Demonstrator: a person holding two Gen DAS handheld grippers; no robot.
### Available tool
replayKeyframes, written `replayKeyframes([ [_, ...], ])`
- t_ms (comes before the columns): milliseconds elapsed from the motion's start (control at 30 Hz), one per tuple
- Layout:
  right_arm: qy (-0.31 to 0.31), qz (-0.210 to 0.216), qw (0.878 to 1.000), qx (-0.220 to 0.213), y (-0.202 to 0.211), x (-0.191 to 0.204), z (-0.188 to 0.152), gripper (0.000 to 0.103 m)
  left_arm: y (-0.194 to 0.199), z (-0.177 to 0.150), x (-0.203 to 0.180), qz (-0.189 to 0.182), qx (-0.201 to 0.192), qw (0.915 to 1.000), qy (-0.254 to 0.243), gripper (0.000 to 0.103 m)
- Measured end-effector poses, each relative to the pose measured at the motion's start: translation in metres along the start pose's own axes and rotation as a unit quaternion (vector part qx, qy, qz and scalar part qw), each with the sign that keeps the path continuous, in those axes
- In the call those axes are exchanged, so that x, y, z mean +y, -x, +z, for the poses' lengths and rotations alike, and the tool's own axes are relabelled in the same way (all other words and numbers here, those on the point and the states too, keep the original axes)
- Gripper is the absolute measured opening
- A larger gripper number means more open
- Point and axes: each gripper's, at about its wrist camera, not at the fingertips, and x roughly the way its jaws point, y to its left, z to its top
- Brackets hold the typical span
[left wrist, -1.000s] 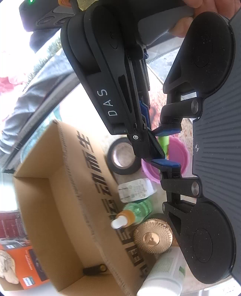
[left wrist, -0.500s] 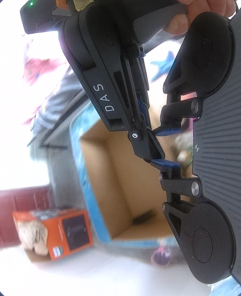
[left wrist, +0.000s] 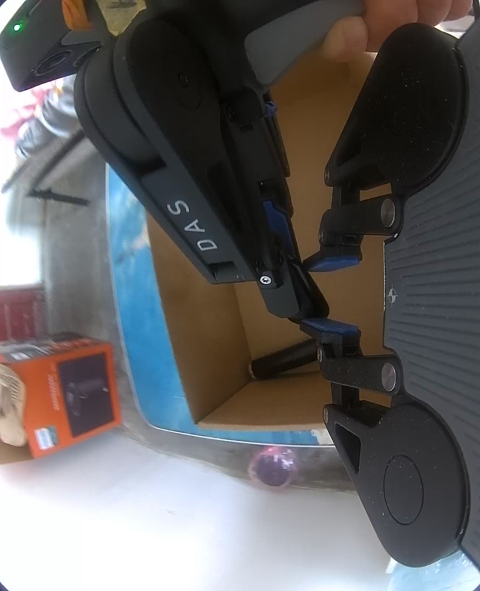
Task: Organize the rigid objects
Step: 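Carry the black item into the box and open the right gripper, then move the right gripper back toward the pink cup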
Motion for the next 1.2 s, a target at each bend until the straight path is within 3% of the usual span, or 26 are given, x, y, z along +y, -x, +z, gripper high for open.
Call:
replayKeyframes([
  [133, 0.006, -0.014, 1.0, 0.01, -0.027, -0.005, 0.019, 0.018, -0.021, 0.009, 0.009, 0.017, 0.024, 0.9994, 0.019, 0.027],
  [400, 0.004, -0.01, 1.0, -0.006, -0.06, -0.018, 0.043, 0.022, -0.007, 0.0, 0.012, 0.007, 0.016, 0.9988, 0.045, 0.031],
  [467, 0.003, -0.003, 1.0, -0.012, -0.059, -0.019, 0.044, 0.032, -0.001, -0.003, 0.013, 0.003, 0.009, 0.9989, 0.046, 0.035],
  [533, 0.005, 0.005, 1.0, -0.023, -0.059, -0.018, 0.043, 0.062, 0.005, -0.003, 0.015, -0.001, 0.0, 0.9989, 0.047, 0.037],
  [633, 0.018, 0.008, 0.999, -0.036, -0.049, -0.015, 0.04, 0.068, 0.015, -0.005, 0.018, -0.01, -0.016, 0.9983, 0.055, 0.044],
  [800, 0.036, 0.016, 0.997, -0.063, -0.017, -0.005, 0.031, 0.068, 0.043, -0.012, 0.025, -0.028, -0.052, 0.996, 0.067, 0.048],
  [967, 0.09, 0.02, 0.988, -0.122, 0.043, 0.024, 0.007, 0.08, 0.068, -0.015, 0.03, -0.048, -0.083, 0.9929, 0.07, 0.053],
  [1100, 0.143, 0.004, 0.969, -0.199, 0.105, 0.051, -0.033, 0.103, 0.085, -0.022, 0.037, -0.071, -0.102, 0.9896, 0.072, 0.056],
  [1200, 0.181, -0.037, 0.949, -0.254, 0.148, 0.069, -0.073, 0.103, 0.1, -0.035, 0.041, -0.095, -0.125, 0.9851, 0.071, 0.064],
])
